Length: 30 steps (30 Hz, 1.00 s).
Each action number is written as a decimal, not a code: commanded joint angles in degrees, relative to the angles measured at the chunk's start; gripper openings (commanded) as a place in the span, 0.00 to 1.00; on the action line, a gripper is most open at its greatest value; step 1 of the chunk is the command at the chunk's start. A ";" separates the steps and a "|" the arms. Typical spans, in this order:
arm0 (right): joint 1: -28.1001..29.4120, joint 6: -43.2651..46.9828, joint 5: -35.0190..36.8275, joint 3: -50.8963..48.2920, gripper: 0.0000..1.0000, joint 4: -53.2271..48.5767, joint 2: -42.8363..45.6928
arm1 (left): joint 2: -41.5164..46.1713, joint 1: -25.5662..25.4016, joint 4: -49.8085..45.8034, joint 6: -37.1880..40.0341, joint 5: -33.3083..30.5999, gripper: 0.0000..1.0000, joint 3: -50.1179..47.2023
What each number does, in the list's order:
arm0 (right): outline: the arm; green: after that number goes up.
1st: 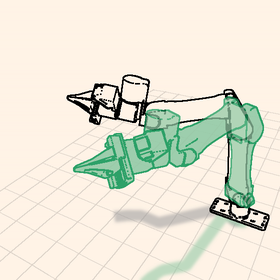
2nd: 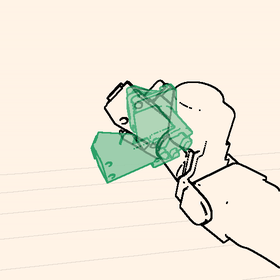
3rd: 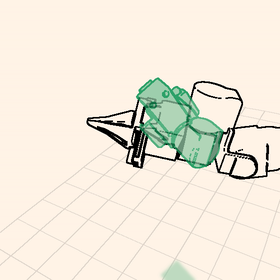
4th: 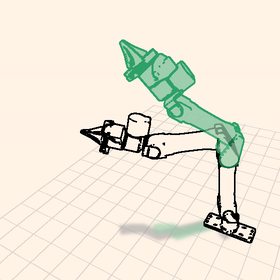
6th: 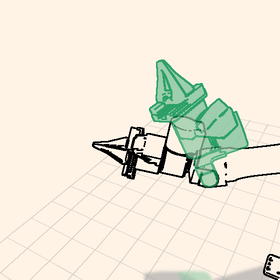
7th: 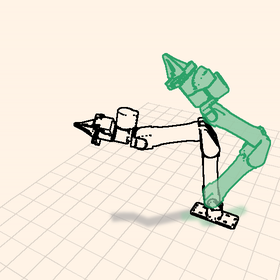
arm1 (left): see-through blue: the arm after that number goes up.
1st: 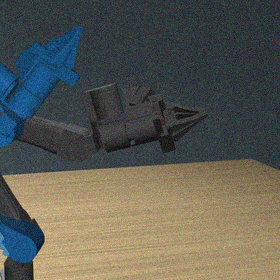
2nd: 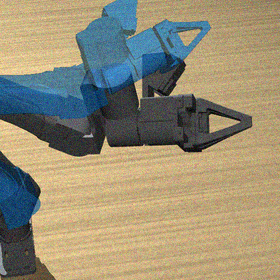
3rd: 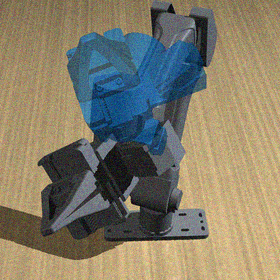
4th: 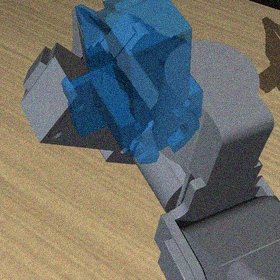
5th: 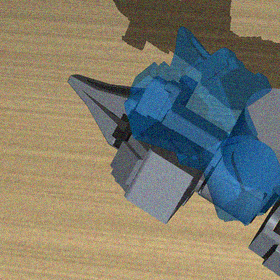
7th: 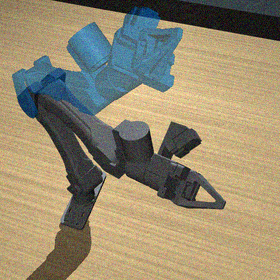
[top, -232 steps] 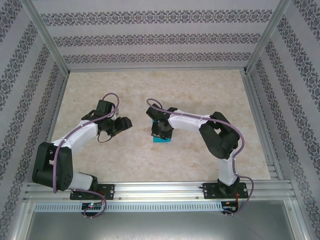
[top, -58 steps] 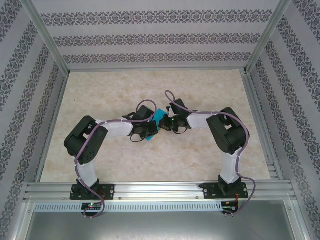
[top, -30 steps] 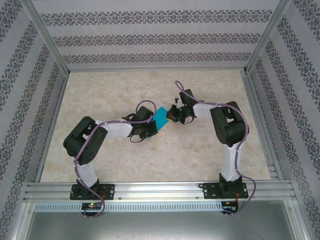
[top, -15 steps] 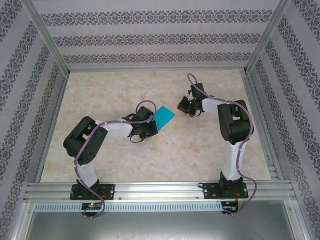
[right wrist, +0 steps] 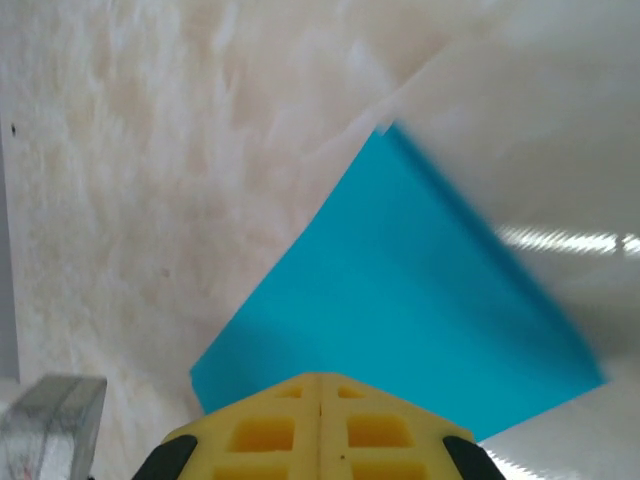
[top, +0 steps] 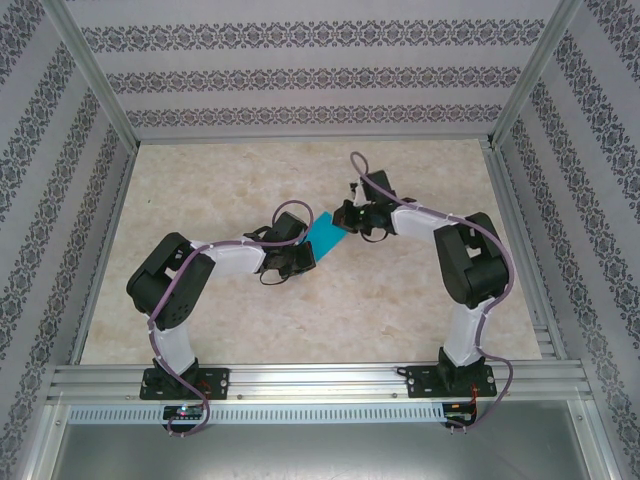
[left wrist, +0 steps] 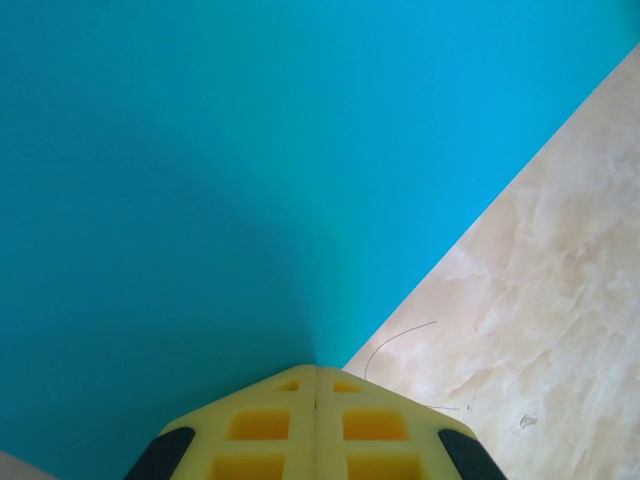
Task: Fold a paper plane with a square sheet of paper (pick it up from the middle)
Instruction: First fold in half a square sheet of paper at the center of the table.
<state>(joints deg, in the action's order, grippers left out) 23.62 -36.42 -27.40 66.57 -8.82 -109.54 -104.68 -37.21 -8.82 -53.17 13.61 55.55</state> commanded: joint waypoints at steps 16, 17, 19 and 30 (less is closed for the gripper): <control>0.99 -4.14 1.40 -3.46 0.01 2.57 -5.98 | 1.33 0.20 -0.01 8.77 6.08 0.09 3.85; 1.00 -4.94 1.77 -3.83 0.01 3.10 -5.78 | 1.24 0.21 0.79 8.57 6.36 0.09 3.63; 0.99 -6.53 2.08 -4.17 0.01 4.29 -5.51 | 1.09 0.17 1.98 8.10 6.47 0.11 3.18; 4.06 -17.48 12.86 -10.14 0.01 5.15 0.97 | 3.74 0.12 7.61 5.41 4.04 0.13 -0.92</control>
<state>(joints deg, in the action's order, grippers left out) 26.44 -49.54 -22.06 59.46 -1.74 -111.46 -104.03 -37.15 -4.51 -46.87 19.11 56.07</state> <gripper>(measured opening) 0.047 0.124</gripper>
